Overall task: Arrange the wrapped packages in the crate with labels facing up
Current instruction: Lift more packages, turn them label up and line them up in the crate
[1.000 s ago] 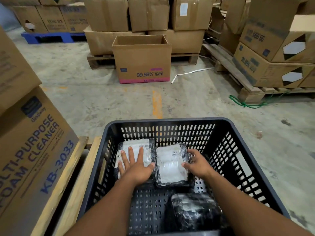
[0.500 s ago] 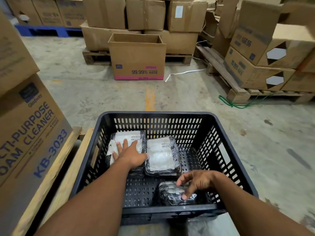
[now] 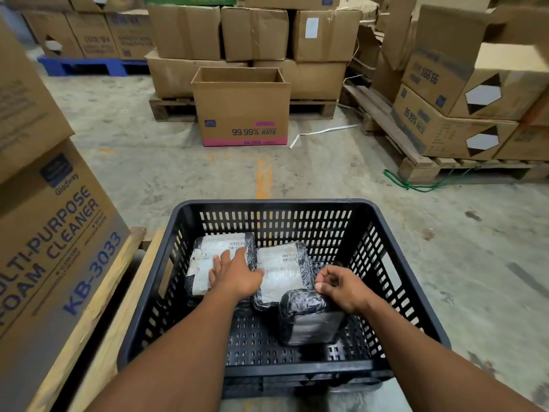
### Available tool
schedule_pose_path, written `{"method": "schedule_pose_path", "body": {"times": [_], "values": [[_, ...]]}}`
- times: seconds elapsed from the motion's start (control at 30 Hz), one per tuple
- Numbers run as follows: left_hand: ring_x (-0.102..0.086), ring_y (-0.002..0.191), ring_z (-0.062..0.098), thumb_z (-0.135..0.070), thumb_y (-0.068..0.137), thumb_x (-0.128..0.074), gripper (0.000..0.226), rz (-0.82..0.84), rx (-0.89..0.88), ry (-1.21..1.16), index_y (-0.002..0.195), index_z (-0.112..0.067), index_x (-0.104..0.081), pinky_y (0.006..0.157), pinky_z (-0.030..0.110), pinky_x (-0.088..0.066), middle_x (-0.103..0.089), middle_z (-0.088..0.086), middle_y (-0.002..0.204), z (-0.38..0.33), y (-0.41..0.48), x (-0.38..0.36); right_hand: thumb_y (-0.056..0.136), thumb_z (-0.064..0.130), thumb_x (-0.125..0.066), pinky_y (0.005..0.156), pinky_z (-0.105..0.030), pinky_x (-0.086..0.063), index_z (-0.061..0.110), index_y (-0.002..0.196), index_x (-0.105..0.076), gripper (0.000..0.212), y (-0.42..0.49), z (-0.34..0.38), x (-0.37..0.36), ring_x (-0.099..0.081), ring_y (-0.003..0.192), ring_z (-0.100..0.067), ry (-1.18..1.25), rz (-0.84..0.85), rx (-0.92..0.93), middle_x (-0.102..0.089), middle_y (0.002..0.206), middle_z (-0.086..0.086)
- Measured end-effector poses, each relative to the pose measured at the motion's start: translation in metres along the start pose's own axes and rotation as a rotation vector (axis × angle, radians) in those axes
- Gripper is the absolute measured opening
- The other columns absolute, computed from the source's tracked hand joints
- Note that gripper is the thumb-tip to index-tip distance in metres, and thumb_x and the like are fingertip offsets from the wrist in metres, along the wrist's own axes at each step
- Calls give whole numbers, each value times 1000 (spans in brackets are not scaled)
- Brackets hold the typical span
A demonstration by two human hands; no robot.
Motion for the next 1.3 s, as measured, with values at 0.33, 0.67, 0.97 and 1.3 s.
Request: {"method": "schedule_pose_path", "body": {"times": [0.33,0.67,0.97,1.3], "values": [[1,162,32,-44,96,-60,79,7,-3,-10,164,-31,-22,129,57,-12,-7,9,175,-5,-3,-4,67,15,-93,98,-42,-46,22,100,-65,44,6,-1,-19,-54,118,-32,-55,220,-50,-51,133,-14],[-70,102,21,-32,95,-66,34,92,-62,-495,129,-27,-61,93,40,-57,-67,6,126,-30,-18,4,80,12,-84,86,-40,-59,1,108,-73,32,7,24,3,-69,94,-26,92,135,-14,-75,106,-13],[-66,107,22,-64,52,-87,86,273,40,-913,127,-27,-66,102,45,-46,-73,-3,113,-31,-19,13,76,44,-78,61,-38,-58,21,89,-70,28,14,58,56,-72,68,-21,529,11,14,-73,85,-7],[-63,129,43,-47,68,-86,85,318,107,-1239,143,-14,-60,112,65,-45,-68,20,139,-21,-7,10,99,40,-57,86,-49,-54,35,128,-61,30,27,47,40,-64,112,-32,653,25,-99,-66,128,-11]]}}
Point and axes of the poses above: each hand's wrist, its own y-axis towards the middle knuckle, its own x-axis out of the back of the hand, z = x × y, the point moved 9 cm from there along y, towards the middle knuckle
